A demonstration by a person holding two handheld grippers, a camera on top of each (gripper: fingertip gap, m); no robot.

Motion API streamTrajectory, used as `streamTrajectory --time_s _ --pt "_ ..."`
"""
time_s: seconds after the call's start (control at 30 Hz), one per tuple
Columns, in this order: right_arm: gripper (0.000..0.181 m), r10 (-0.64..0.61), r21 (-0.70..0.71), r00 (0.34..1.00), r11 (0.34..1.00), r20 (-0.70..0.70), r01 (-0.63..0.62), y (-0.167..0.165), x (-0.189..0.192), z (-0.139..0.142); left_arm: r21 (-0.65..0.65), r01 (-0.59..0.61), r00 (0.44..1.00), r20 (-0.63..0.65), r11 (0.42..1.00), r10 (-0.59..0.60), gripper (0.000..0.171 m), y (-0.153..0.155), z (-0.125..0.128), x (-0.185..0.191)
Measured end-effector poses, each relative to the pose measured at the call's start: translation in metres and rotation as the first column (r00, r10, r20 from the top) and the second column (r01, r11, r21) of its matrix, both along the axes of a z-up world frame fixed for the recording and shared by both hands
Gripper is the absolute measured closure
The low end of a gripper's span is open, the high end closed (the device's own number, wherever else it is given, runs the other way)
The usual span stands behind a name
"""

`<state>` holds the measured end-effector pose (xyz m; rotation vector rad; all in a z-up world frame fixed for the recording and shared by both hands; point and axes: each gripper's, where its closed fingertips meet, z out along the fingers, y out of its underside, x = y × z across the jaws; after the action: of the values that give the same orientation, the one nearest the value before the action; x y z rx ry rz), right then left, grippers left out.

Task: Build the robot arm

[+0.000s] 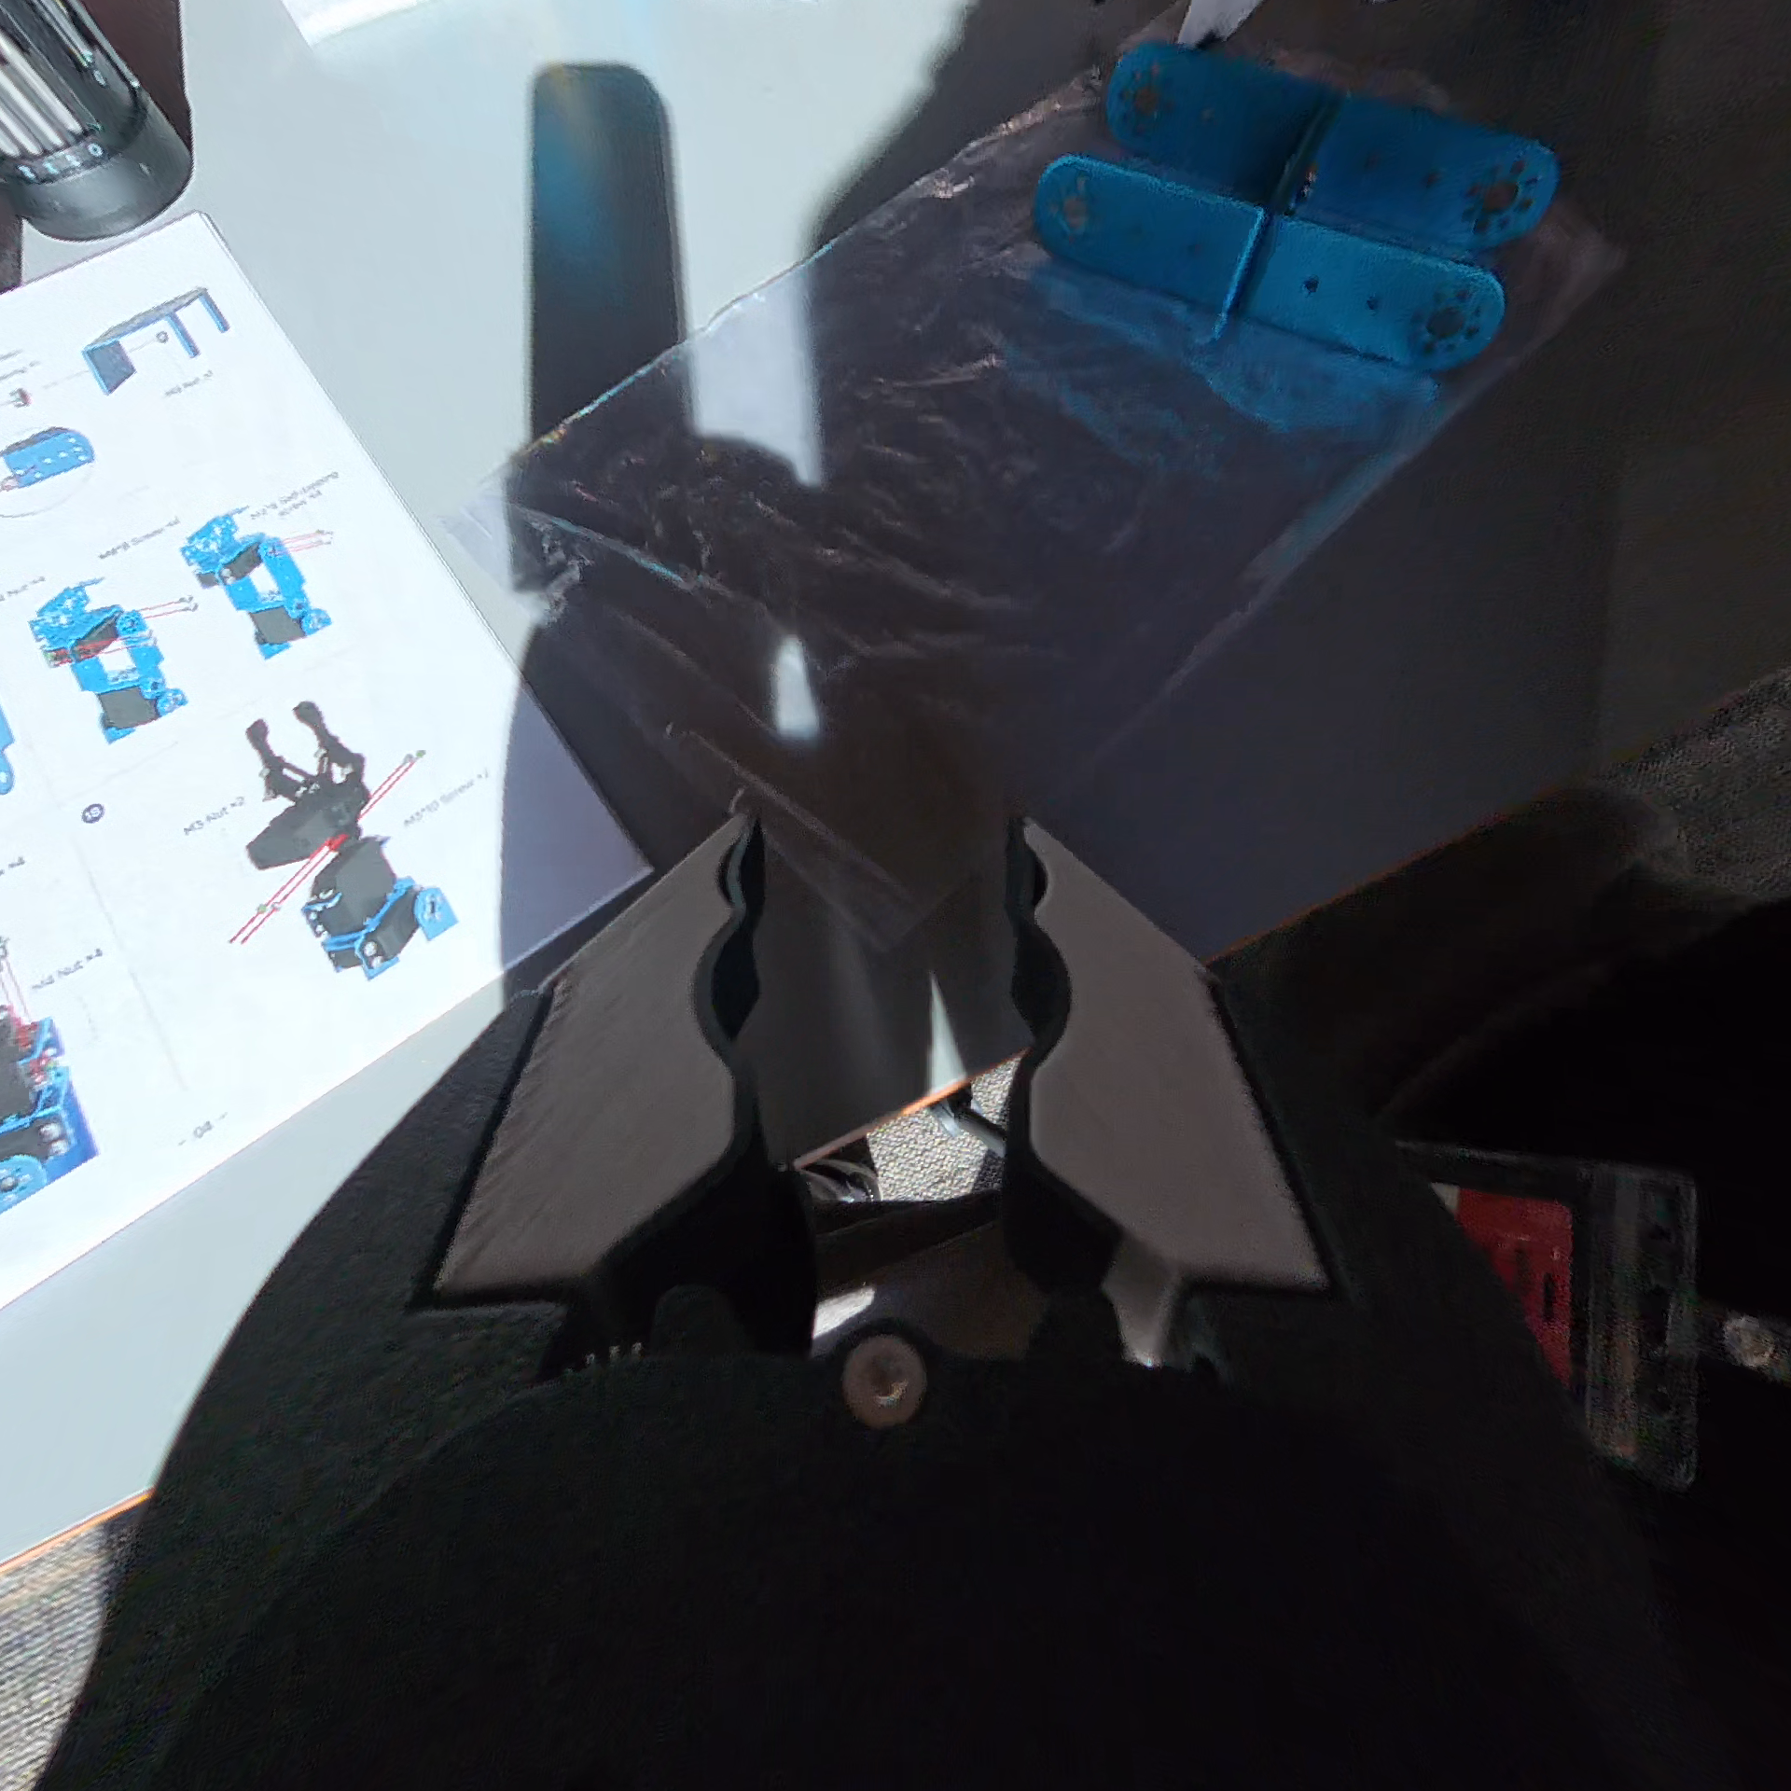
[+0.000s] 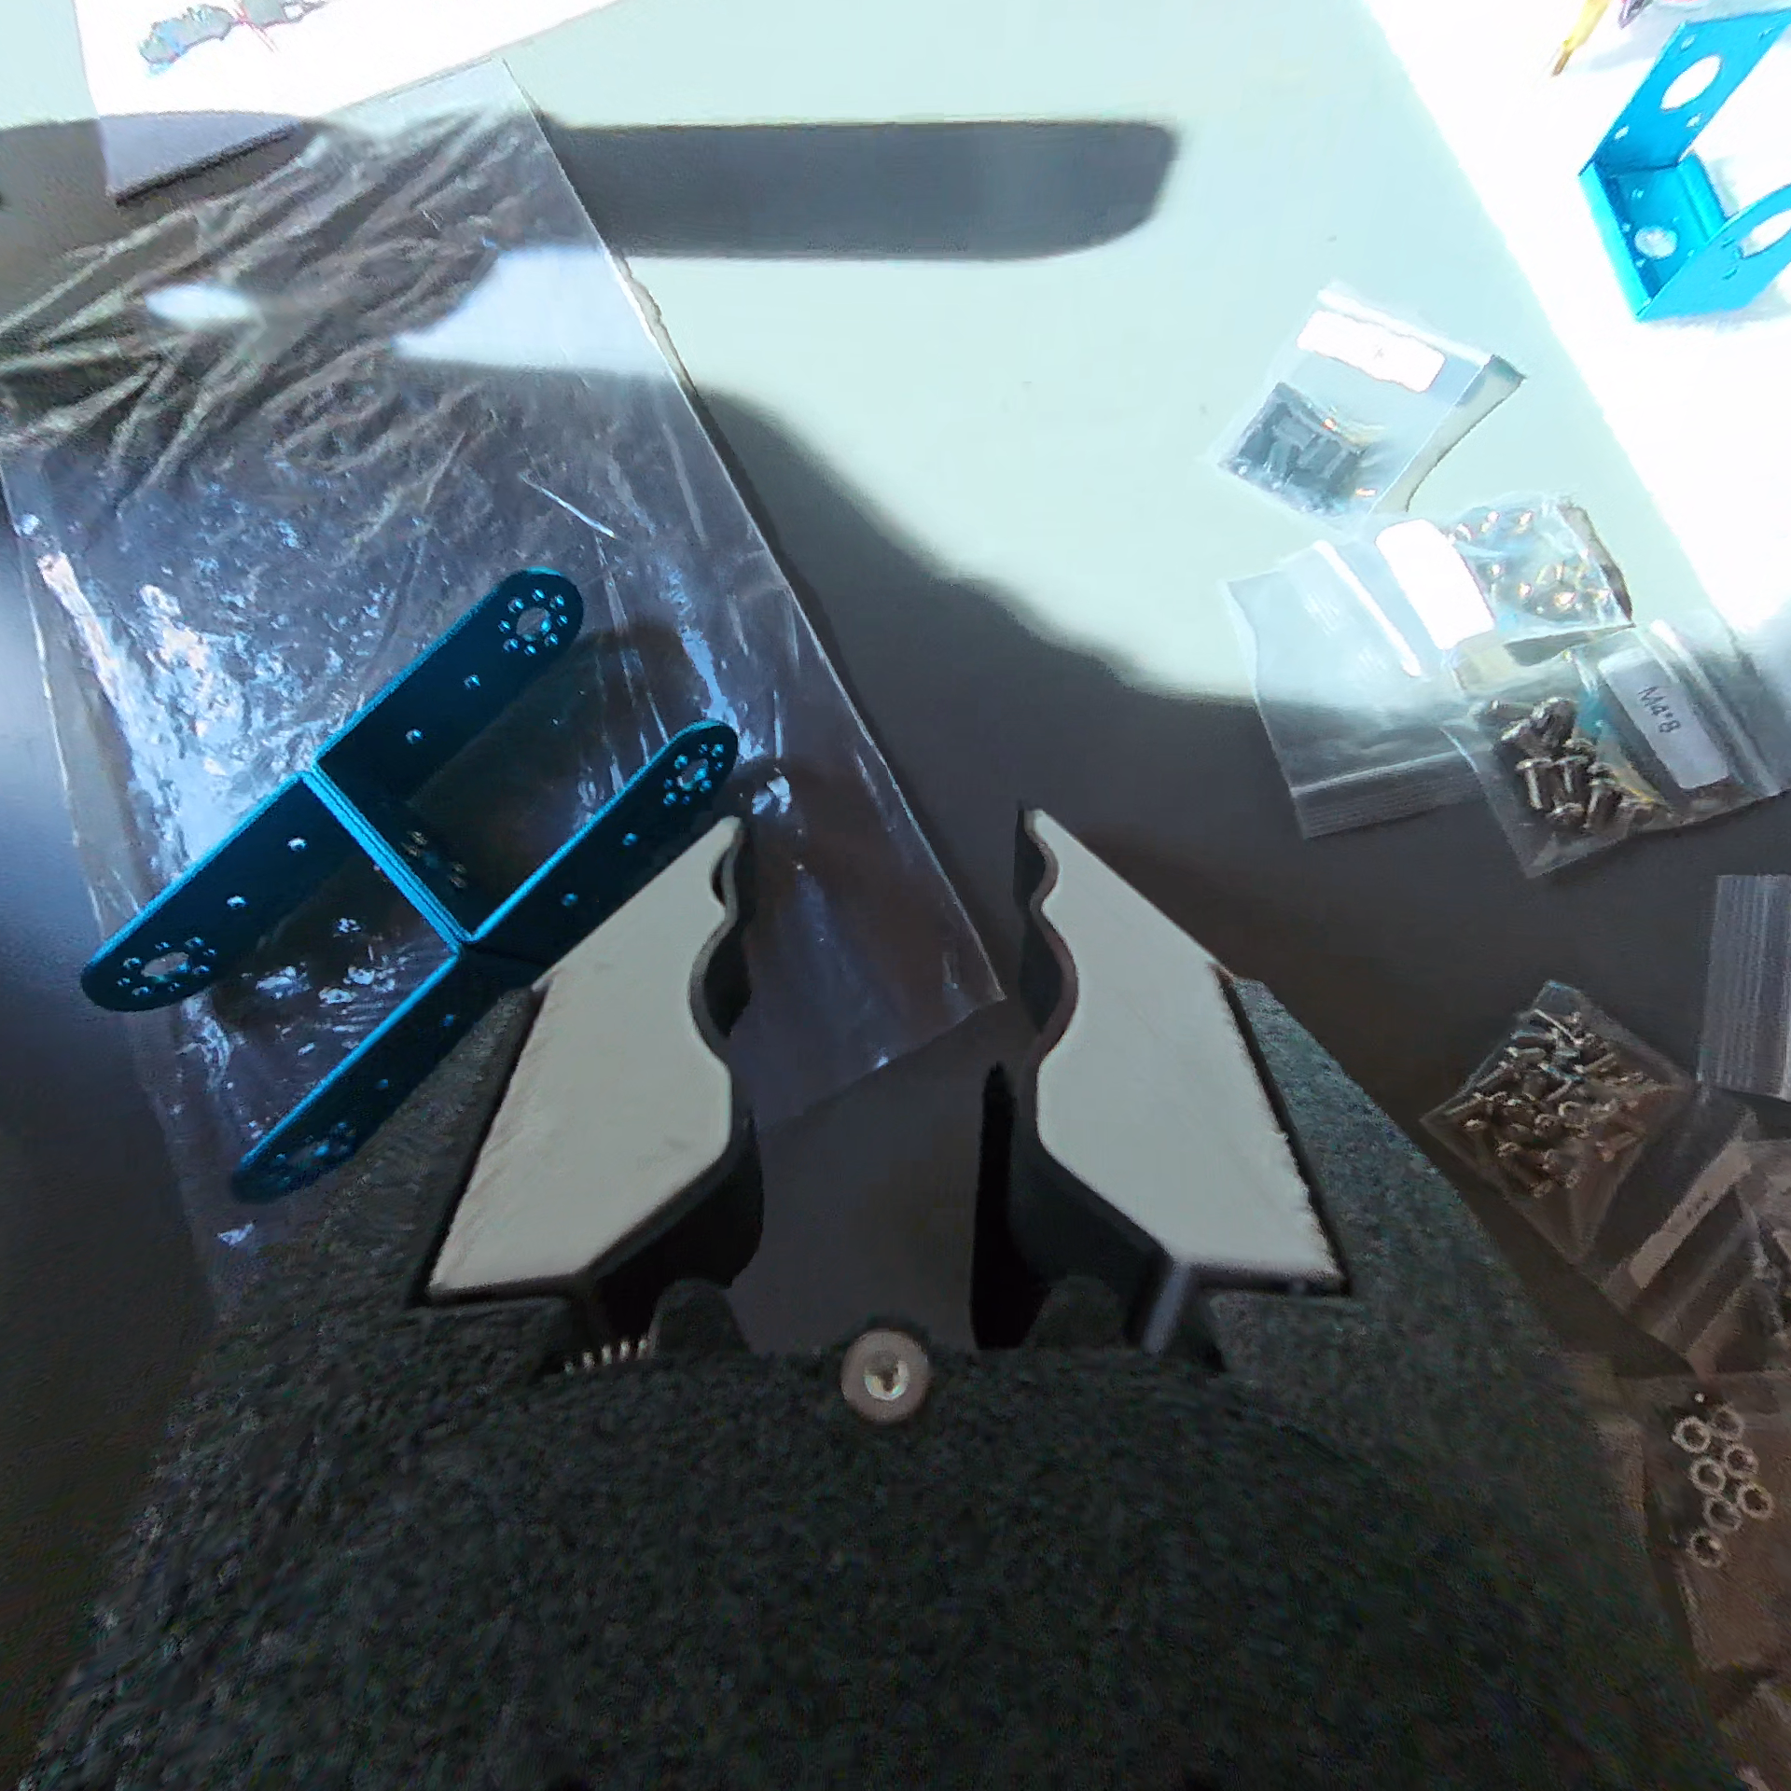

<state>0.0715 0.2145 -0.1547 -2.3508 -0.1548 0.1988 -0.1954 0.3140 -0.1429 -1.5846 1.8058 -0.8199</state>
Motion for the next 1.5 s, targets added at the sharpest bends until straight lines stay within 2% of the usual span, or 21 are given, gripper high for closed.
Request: streamTrajectory --time_s 0.07,0.17,0.2,0.23,0.27,0.37,0.63,0.73,0.83,0.9,0.97,1.0,1.03,1.07,1.17,1.27,1.33,1.43,1.5 --pt "0.13 0.004 -0.019 1.0 1.0 0.024 -0.003 -0.002 0.002 -0.004 0.028 0.054 0.999 -0.003 0.998 -0.054 0.122 -0.003 -0.006 -0.01" --pt "0.161 0.009 -0.041 0.998 0.999 0.064 -0.007 -0.005 0.005 -0.006 0.015 0.108 0.994 -0.024 0.994 -0.108 0.125 -0.009 -0.014 -0.013" --pt "0.176 0.03 -0.051 0.998 0.998 0.056 -0.027 -0.007 0.002 -0.006 0.034 0.09 0.996 -0.026 0.995 -0.089 0.13 -0.004 -0.014 -0.011" --pt "0.181 0.037 -0.06 0.998 0.998 0.044 -0.034 -0.009 0.001 -0.006 0.048 0.085 0.996 -0.034 0.995 -0.084 0.13 0.0 -0.014 -0.008" --pt "0.181 0.02 -0.067 0.999 0.998 0.043 -0.017 -0.009 0.004 -0.006 0.052 0.084 0.996 -0.043 0.995 -0.081 0.138 0.001 -0.014 -0.005" --pt "0.181 -0.034 -0.084 0.997 0.996 0.073 0.04 -0.014 0.017 -0.006 0.085 0.113 0.993 -0.049 0.99 -0.109 0.145 0.006 -0.014 0.007" --pt "0.181 -0.116 -0.109 0.99 0.986 0.081 0.124 -0.033 0.025 -0.006 0.162 0.065 0.995 -0.079 0.985 -0.053 0.136 0.037 -0.012 0.041" --pt "0.164 -0.145 -0.064 0.977 0.986 0.159 0.157 -0.035 0.031 0.001 0.114 0.11 0.994 -0.041 0.987 -0.106 0.133 0.031 0.006 0.046" --pt "0.15 -0.224 0.03 0.951 0.975 0.214 0.222 -0.035 0.042 0.024 0.051 0.11 0.993 0.025 0.993 -0.111 0.13 0.04 0.044 0.082" --pt "0.148 -0.272 0.123 0.947 0.959 0.169 0.254 -0.029 0.041 0.042 -0.026 0.136 0.99 0.039 0.99 -0.135 0.123 0.045 0.064 0.125" --pt "0.14 -0.325 0.22 0.943 0.927 0.075 0.302 -0.02 0.043 0.06 -0.144 0.102 0.994 0.042 0.984 -0.096 0.12 0.06 0.076 0.181" --pt "0.131 -0.327 0.269 0.945 0.911 0.01 0.312 -0.013 0.044 0.072 -0.202 0.087 0.996 0.036 0.976 -0.081 0.114 0.069 0.079 0.21" --pt "0.11 -0.304 0.308 0.952 0.903 -0.036 0.3 -0.003 0.044 0.085 -0.217 0.083 0.996 0.045 0.973 -0.075 0.099 0.08 0.082 0.239" --pt "0.1 -0.278 0.328 0.96 0.904 -0.039 0.275 0.008 0.046 0.096 -0.198 0.069 0.996 0.07 0.978 -0.056 0.09 0.092 0.082 0.266" --pt "0.088 -0.268 0.308 0.956 0.925 0.117 0.222 0.045 0.075 0.112 -0.06 0.033 0.992 0.121 0.998 -0.026 0.071 0.121 0.067 0.325" --pt "0.078 -0.219 0.274 0.973 0.942 0.069 0.193 0.102 0.109 0.118 -0.004 0.008 0.993 0.115 1.0 -0.008 0.055 0.123 0.047 0.359" --pt "0.065 -0.17 0.188 0.985 0.968 0.004 0.167 0.137 0.131 0.102 0.042 -0.03 0.992 0.125 0.999 0.024 0.052 0.126 0.037 0.376" --pt "0.065 -0.068 0.023 0.995 0.998 0.069 0.067 0.173 0.157 0.066 0.114 -0.032 0.999 0.031 0.993 0.029 0.049 0.134 0.013 0.388" --pt "0.066 0.03 -0.103 0.995 0.994 0.098 -0.02 0.183 0.165 0.047 0.094 0.003 1.0 0.005 0.996 -0.003 0.049 0.135 0.007 0.393"
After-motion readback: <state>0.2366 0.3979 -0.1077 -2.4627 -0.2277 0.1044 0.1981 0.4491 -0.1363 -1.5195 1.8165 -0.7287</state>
